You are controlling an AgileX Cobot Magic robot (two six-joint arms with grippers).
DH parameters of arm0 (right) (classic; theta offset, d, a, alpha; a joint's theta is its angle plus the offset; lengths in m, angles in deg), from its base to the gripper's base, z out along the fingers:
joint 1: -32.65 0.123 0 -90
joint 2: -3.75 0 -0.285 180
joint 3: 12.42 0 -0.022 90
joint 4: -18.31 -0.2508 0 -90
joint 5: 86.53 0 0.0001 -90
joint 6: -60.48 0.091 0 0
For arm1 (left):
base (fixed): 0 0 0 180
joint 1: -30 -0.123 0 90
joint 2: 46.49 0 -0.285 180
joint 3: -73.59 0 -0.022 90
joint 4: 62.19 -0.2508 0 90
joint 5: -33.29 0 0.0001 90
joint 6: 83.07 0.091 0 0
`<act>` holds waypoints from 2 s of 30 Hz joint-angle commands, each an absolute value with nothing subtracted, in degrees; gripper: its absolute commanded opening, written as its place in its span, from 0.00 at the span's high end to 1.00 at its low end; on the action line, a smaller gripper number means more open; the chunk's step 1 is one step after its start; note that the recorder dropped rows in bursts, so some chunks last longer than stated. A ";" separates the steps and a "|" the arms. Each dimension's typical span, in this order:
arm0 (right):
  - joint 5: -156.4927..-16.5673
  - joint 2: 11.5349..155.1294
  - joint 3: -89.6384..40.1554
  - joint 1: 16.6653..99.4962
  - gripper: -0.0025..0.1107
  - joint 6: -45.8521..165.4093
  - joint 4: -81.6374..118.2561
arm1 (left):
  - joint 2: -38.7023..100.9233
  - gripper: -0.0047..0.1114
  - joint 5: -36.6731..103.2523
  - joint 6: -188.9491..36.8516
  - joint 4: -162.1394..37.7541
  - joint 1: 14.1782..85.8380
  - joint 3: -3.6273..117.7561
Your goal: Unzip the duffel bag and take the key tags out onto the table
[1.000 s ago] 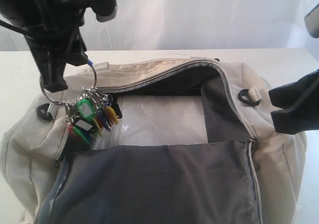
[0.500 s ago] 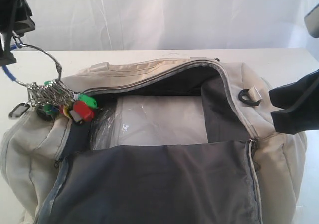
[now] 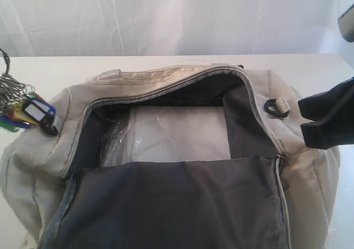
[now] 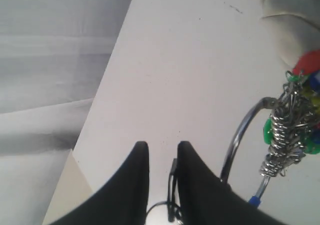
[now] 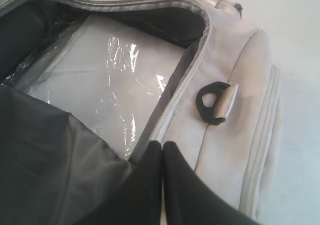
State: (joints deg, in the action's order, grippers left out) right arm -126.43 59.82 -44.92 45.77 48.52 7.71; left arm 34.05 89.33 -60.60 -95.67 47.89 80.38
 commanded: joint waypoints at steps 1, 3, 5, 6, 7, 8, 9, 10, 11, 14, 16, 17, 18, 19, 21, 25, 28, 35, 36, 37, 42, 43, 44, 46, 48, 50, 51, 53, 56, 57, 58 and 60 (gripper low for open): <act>-125.71 59.71 -45.03 45.79 0.98 48.75 7.44 | 33.27 0.96 87.67 -62.36 -96.93 44.42 80.80; -125.71 59.71 -45.03 45.79 0.98 48.86 7.44 | 33.27 0.96 87.38 -62.74 -96.38 43.75 80.80; -125.71 59.71 -45.03 45.79 0.98 48.86 7.44 | 33.27 0.96 86.95 -62.85 -95.82 43.30 80.80; -125.71 59.71 -45.03 45.79 0.98 48.86 7.44 | 33.38 0.96 86.65 -63.30 -95.43 43.33 80.80; -125.71 59.71 -45.03 45.79 0.98 48.86 7.44 | 33.38 0.96 86.52 -63.69 -95.13 43.33 80.80; -125.71 59.71 -45.03 45.79 0.98 48.86 7.44 | 33.65 0.96 86.52 -63.69 -94.60 43.33 80.80; -125.71 59.71 -45.03 45.79 0.98 48.86 7.44 | 33.91 0.96 86.63 -63.69 -93.81 43.33 80.80; -125.71 59.71 -45.03 45.79 0.98 48.87 7.33 | 34.15 0.96 86.75 -63.69 -92.87 43.33 80.80; -125.71 59.71 -45.03 45.79 0.98 48.87 7.33 | 34.49 0.96 86.83 -63.69 -91.53 43.33 80.70; -125.71 59.71 -45.03 45.79 0.98 48.98 7.33 | 35.37 0.96 85.48 -63.69 -88.20 43.33 78.70; -125.71 59.71 -45.03 45.79 0.98 48.98 7.33 | 36.06 0.96 85.12 -63.69 -87.54 43.33 76.51; -125.71 59.71 -45.03 45.79 0.98 48.98 7.33 | 36.55 0.96 84.98 -63.69 -87.42 43.33 75.27; -125.71 59.71 -45.03 45.79 0.98 48.98 7.33 | 37.02 0.96 84.44 -64.07 -87.29 43.33 73.99; -125.71 59.71 -45.03 45.79 0.98 48.98 7.33 | 37.54 0.96 83.40 -64.38 -86.86 43.33 72.56; -125.71 59.71 -45.03 45.79 0.98 48.98 7.33 | 38.61 0.96 80.61 -65.70 -86.03 43.33 69.92; -125.71 59.71 -45.03 45.79 0.98 48.98 7.33 | 40.75 0.96 74.25 -68.92 -84.94 43.33 66.33; -125.82 59.71 -45.03 45.79 0.98 48.98 7.22 | 42.56 0.96 71.34 -69.43 -84.94 43.33 64.89; -125.91 59.71 -45.03 45.79 0.98 48.98 6.43 | 47.99 0.96 65.96 -70.88 -85.06 43.19 61.84; -125.91 59.71 -45.03 45.79 0.98 48.98 6.43 | 48.84 0.96 64.48 -72.53 -85.21 42.82 61.73; -125.91 59.71 -45.03 45.79 0.98 48.98 6.43 | 49.70 0.96 63.79 -73.82 -85.10 42.42 61.69; -125.91 59.71 -45.03 45.79 0.98 48.98 6.43 | 52.77 0.96 60.24 -85.39 -84.83 38.32 61.69; -125.91 59.71 -45.03 45.79 0.98 48.98 6.43 | 53.31 0.96 59.98 -87.12 -84.83 37.64 61.69; -125.91 59.71 -45.03 45.79 0.98 48.98 6.43 | 53.82 0.96 59.98 -88.81 -84.29 36.89 61.69; -125.91 59.71 -45.03 45.79 0.98 48.98 6.30 | 54.73 0.96 59.98 -89.11 -82.17 35.81 61.69; -125.91 59.71 -45.03 45.79 0.98 48.98 6.30 | 55.49 0.96 59.85 -89.11 -81.12 35.69 61.69; -125.91 59.71 -45.03 45.79 0.98 48.98 6.21 | 56.06 0.96 59.57 -89.11 -80.09 35.69 61.69; -125.91 59.71 -45.03 45.79 0.98 48.98 6.21 | 56.37 0.96 59.32 -89.11 -79.40 35.69 61.69; -125.91 59.71 -45.03 45.79 0.98 48.98 6.21 | 56.89 0.96 59.12 -89.11 -79.27 35.69 61.69; -125.91 59.71 -45.03 45.79 0.98 48.98 6.21 | 57.54 0.96 58.85 -89.11 -79.16 35.69 61.69; -125.91 59.71 -45.03 45.79 0.98 48.98 6.21 | 57.80 0.96 58.70 -89.11 -79.16 35.69 61.69; -125.91 59.71 -45.03 45.79 0.98 48.98 6.21 | 58.07 0.96 58.41 -89.11 -79.16 35.69 61.69; -125.79 59.71 -45.03 45.79 0.98 48.98 6.23 | 58.77 0.96 57.86 -89.11 -79.16 35.69 61.69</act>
State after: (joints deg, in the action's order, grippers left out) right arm -126.43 59.82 -44.92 45.77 48.92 6.63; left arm 58.05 58.25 -88.51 -79.59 35.92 62.09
